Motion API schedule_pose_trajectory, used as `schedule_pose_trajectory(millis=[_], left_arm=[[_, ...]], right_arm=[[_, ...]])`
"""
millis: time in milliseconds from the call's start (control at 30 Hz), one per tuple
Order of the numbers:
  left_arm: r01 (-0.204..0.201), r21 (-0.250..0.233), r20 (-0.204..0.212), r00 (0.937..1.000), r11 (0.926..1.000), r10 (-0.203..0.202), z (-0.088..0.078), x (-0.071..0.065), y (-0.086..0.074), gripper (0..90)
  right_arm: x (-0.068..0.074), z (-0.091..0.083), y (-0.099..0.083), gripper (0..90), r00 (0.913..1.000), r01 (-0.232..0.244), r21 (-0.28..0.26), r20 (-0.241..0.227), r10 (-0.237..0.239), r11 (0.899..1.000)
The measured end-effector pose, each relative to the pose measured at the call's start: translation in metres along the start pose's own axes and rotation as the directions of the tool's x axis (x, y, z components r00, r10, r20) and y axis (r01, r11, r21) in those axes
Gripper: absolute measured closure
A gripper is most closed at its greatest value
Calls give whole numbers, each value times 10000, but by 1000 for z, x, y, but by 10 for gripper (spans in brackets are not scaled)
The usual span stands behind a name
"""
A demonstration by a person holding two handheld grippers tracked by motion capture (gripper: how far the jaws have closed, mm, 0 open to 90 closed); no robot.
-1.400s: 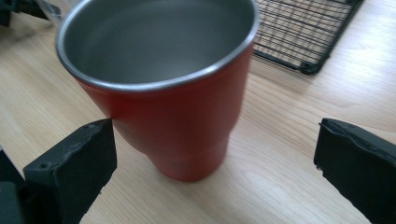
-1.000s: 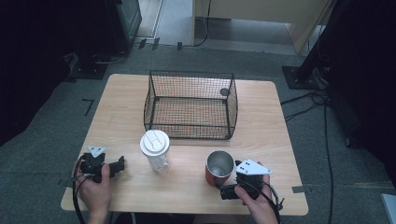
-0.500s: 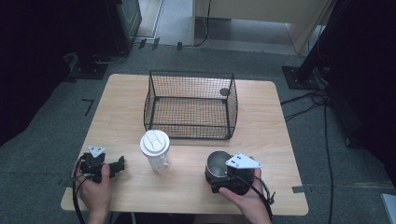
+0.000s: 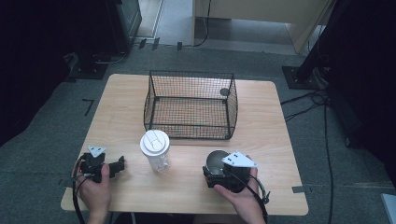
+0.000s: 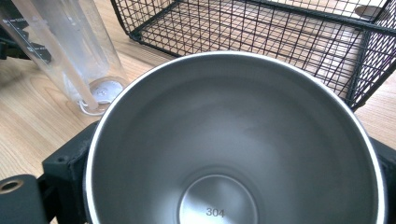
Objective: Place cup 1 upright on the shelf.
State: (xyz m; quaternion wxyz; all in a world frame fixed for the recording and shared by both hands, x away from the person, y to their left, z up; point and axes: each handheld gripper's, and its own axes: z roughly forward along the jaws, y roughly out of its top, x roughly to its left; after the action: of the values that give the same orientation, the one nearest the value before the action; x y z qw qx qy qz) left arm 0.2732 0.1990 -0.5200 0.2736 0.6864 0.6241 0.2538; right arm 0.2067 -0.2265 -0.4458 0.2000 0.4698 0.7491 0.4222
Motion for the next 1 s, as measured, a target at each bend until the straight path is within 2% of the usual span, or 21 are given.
schedule_pose_trajectory(millis=[200,267,533,1000], left_arm=[[-5,2,1,10000,10000,5,0,0,0,0],[-3,2,4,10000,10000,3,0,0,0,0],[-2,0,2,10000,10000,2,0,0,0,0],[-2,3,1,10000,10000,2,0,0,0,0]], right_arm=[[1,0,1,63,9999,87,21,68,-87,10000],[0,0,2,65,9999,-52,41,146,51,10000],[2,2,5,68,10000,-40,-9,30,40,10000],[2,-3,27,70,9999,56,-426,152,-50,9991]])
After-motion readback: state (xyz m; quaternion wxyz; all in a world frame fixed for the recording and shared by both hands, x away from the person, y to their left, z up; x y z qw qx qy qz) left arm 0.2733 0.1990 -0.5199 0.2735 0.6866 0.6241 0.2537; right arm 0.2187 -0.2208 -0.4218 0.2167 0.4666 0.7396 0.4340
